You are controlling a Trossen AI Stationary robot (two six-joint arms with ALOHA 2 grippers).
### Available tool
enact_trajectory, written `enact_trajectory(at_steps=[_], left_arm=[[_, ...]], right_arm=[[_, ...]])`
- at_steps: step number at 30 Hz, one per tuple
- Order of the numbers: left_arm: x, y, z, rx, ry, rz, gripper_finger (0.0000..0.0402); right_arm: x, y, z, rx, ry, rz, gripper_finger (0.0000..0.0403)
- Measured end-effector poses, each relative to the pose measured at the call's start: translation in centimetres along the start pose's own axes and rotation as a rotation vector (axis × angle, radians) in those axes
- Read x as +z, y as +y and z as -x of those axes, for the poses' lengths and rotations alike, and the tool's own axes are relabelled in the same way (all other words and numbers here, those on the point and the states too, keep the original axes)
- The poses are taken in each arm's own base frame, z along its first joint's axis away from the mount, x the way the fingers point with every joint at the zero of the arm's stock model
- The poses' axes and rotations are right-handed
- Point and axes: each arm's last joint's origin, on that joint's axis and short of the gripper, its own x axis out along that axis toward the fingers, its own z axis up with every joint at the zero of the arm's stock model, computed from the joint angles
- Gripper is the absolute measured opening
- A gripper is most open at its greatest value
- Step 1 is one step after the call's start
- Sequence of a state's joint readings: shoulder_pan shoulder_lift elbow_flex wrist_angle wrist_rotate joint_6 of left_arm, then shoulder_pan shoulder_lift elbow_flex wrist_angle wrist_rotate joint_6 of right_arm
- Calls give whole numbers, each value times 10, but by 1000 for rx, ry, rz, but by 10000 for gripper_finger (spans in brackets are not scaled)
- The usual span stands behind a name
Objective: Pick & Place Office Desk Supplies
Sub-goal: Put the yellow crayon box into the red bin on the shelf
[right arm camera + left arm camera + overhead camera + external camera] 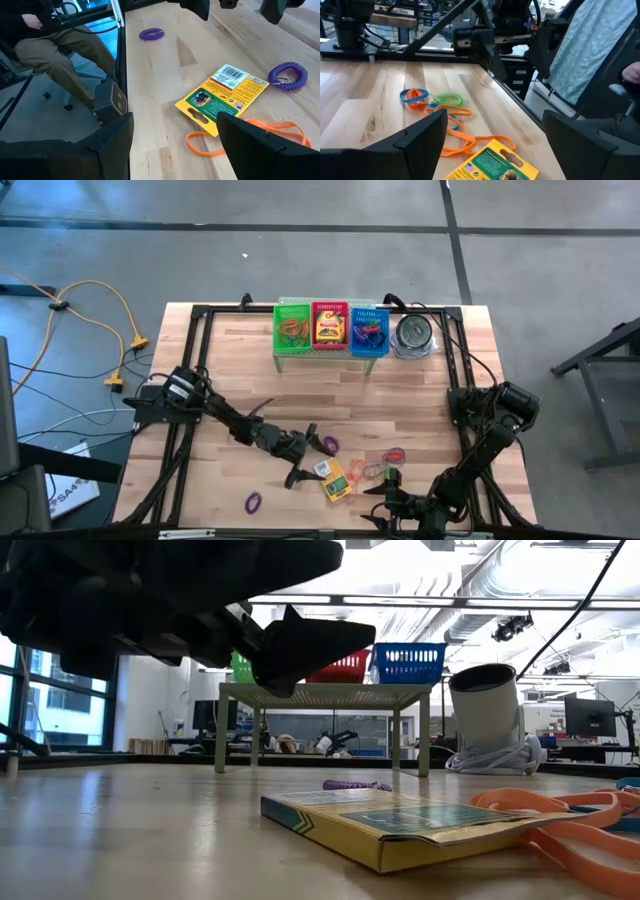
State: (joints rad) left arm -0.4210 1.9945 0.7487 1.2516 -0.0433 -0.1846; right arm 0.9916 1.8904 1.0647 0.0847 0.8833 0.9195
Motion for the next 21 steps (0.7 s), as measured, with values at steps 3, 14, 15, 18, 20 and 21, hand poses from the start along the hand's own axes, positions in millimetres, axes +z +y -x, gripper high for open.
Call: enact_trajectory(at_steps=[3, 14, 15, 18, 20, 21], left_arm=[[2, 0, 0, 3, -23, 11, 319], [2, -6, 0, -27, -26, 5, 319], [2, -6, 0, -27, -25, 9, 319], [2, -6, 0, -27, -25, 17, 319], [2, -6, 0, -27, -24, 56, 319], [2, -6, 0, -27, -24, 71, 319]], right_arm=[[0, 0, 0, 0, 0, 0, 274], [0, 0, 0, -2, 2, -16, 274], [0, 0, 0, -3, 2, -15, 274], [0, -1, 0, -4, 3, -12, 274], [-1, -1, 0, -7, 5, -8, 274], [-1, -1, 0, -8, 6, -7, 274]])
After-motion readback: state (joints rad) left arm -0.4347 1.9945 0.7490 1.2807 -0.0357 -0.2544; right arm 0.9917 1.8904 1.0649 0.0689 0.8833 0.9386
